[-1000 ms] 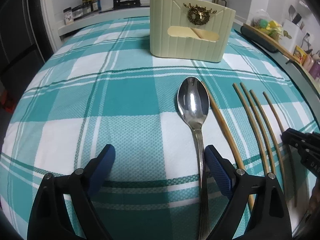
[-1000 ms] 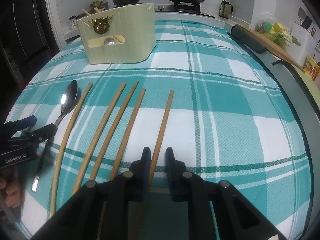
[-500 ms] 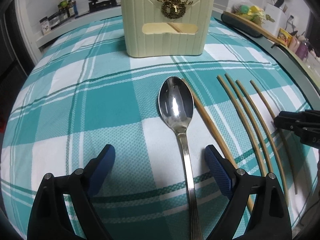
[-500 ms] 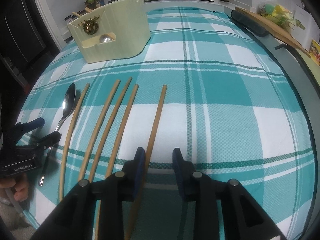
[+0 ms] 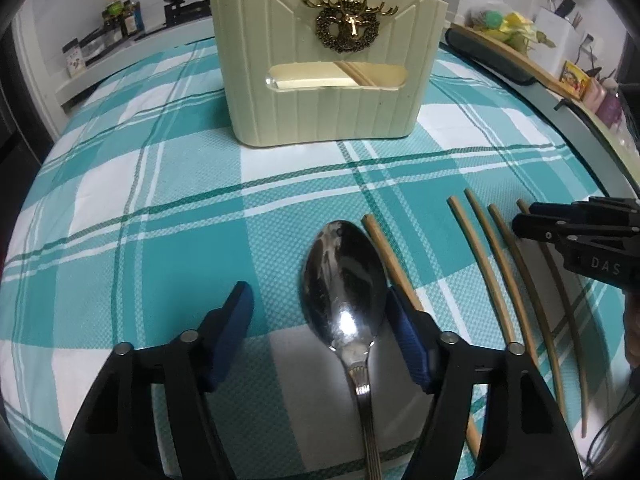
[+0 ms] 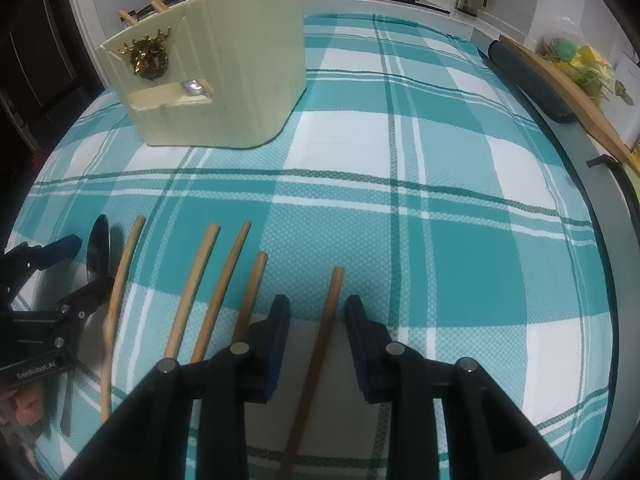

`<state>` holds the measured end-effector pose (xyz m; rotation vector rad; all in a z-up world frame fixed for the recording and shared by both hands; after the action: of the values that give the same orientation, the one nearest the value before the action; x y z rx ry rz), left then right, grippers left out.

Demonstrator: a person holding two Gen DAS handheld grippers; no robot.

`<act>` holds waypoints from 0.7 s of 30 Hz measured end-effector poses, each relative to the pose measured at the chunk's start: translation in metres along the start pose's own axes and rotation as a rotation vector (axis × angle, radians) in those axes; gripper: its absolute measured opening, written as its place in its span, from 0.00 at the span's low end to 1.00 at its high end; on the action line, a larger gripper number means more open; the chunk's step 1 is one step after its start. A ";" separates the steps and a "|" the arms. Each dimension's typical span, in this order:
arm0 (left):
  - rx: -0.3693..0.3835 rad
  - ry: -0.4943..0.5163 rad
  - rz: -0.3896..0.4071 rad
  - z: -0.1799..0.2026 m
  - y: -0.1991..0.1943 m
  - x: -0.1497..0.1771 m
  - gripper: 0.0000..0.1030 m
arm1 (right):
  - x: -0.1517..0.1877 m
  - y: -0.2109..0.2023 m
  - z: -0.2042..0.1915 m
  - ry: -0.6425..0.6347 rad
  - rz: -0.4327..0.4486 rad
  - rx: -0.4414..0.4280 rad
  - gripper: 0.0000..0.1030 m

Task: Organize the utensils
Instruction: 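Close the left tool on the spoon handle while the right tool grasps a chopstick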

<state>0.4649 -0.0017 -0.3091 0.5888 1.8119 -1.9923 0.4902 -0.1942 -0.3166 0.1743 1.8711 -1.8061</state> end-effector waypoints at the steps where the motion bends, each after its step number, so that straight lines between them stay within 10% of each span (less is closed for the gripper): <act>1: 0.007 0.012 0.006 0.003 0.000 -0.002 0.47 | -0.003 0.001 0.001 0.003 -0.001 0.003 0.27; 4: 0.025 -0.003 0.010 0.003 -0.001 -0.004 0.41 | -0.008 0.003 0.002 0.005 -0.001 0.004 0.08; 21: 0.103 -0.079 0.265 -0.014 -0.128 -0.018 0.41 | -0.018 -0.117 -0.011 0.069 0.292 -0.162 0.06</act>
<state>0.4113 0.0239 -0.1930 0.7287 1.5058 -1.9075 0.4508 -0.1899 -0.2040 0.4313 1.9162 -1.4638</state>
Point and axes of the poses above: each gripper's, at about its wrist camera, not at the fingertips, and y roughly the way its jaws point, z to its right, x to its underside, the point moved 10 cm from there along y, roughly the way its jaws point, and after that the axes turned 5 degrees about -y, right-handed, at the moved point
